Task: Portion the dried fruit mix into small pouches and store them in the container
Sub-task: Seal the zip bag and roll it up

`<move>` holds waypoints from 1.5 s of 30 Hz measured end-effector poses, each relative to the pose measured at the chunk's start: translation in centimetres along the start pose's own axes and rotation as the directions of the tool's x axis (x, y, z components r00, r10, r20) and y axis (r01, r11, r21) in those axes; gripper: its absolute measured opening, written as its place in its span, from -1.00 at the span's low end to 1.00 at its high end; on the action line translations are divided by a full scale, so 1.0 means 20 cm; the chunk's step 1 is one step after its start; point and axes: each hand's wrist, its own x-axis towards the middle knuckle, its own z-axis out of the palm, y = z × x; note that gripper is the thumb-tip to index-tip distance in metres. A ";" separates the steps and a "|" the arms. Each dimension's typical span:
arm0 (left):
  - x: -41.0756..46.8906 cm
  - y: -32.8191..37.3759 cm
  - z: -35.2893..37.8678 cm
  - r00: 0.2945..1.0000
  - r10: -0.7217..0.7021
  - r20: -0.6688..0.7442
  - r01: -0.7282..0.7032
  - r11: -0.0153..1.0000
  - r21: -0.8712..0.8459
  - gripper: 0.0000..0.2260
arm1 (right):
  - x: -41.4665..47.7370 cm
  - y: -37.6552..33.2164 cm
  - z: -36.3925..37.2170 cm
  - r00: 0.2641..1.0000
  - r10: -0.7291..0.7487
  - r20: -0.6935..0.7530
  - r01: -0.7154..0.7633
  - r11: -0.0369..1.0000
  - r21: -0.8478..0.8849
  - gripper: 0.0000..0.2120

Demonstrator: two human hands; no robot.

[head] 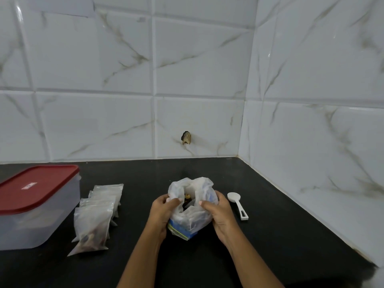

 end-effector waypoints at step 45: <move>0.00 0.01 0.00 0.960 0.133 -0.247 -0.153 0.986 -0.066 -0.72 | -0.04 -0.07 -0.03 0.961 0.205 0.186 -0.262 0.893 0.367 -0.76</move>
